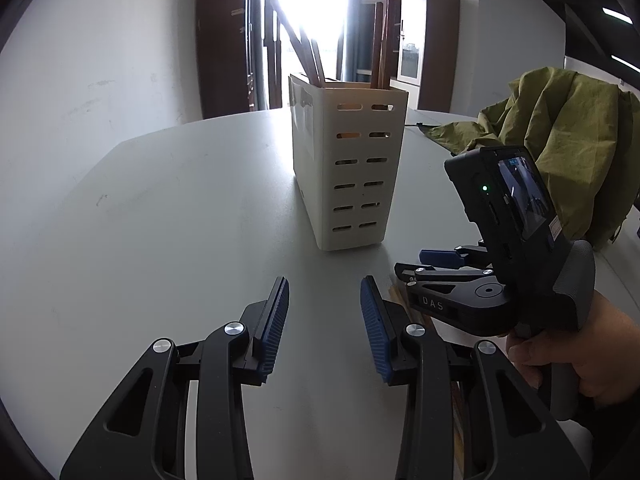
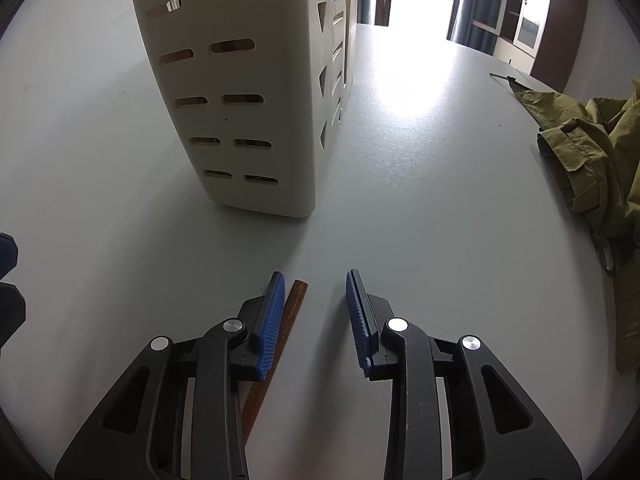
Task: Organize utensils
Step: 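Withdraw both open tools and lower them toward the last loose chopsticks, then grasp a brown chopstick with the right tool while the left tool grasps a light one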
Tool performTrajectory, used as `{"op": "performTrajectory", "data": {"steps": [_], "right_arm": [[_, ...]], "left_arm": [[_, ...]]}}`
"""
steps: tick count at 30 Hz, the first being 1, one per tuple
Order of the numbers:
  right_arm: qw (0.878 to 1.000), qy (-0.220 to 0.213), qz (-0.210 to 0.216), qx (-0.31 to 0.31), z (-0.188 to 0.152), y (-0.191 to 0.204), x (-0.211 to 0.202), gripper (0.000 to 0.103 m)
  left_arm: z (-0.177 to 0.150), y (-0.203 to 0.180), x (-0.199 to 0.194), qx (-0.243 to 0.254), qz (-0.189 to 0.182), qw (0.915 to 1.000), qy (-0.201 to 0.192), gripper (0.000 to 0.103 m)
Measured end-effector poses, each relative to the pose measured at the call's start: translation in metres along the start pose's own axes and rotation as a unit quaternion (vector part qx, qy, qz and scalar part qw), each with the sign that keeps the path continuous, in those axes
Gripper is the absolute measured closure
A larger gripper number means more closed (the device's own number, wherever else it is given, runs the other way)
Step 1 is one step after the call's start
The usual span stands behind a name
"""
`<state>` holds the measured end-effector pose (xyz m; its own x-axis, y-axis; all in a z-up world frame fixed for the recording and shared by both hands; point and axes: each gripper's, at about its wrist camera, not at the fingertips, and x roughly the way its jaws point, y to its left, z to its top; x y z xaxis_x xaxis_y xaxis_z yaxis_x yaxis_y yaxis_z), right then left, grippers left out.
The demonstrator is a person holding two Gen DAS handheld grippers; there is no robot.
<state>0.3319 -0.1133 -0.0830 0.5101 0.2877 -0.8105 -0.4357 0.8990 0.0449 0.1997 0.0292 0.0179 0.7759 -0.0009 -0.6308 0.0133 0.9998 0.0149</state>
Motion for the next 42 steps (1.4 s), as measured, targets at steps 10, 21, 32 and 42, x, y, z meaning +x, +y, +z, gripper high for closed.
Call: {"op": "performTrajectory", "data": {"steps": [10,21,32,42], "right_arm": [[1.000,-0.003,0.010,-0.003,-0.008,-0.015,-0.002,0.091],[0.999,0.011,0.029,0.021,-0.003,-0.030,-0.003,0.095],[0.999,0.015,0.034,0.035,0.002,-0.043,-0.001,0.095],[0.998,0.016,0.036,0.039,-0.002,-0.045,-0.002,0.095]], "left_arm": [[-0.005,-0.010,0.021,0.007,-0.007,0.9995,0.028,0.066],[-0.001,-0.024,0.059,0.011,-0.023,0.9970,0.072,0.066],[0.000,-0.049,0.096,0.028,-0.040,0.9922,0.115,0.066],[0.001,-0.057,0.104,0.054,-0.035,0.9893,0.131,0.081]]}}
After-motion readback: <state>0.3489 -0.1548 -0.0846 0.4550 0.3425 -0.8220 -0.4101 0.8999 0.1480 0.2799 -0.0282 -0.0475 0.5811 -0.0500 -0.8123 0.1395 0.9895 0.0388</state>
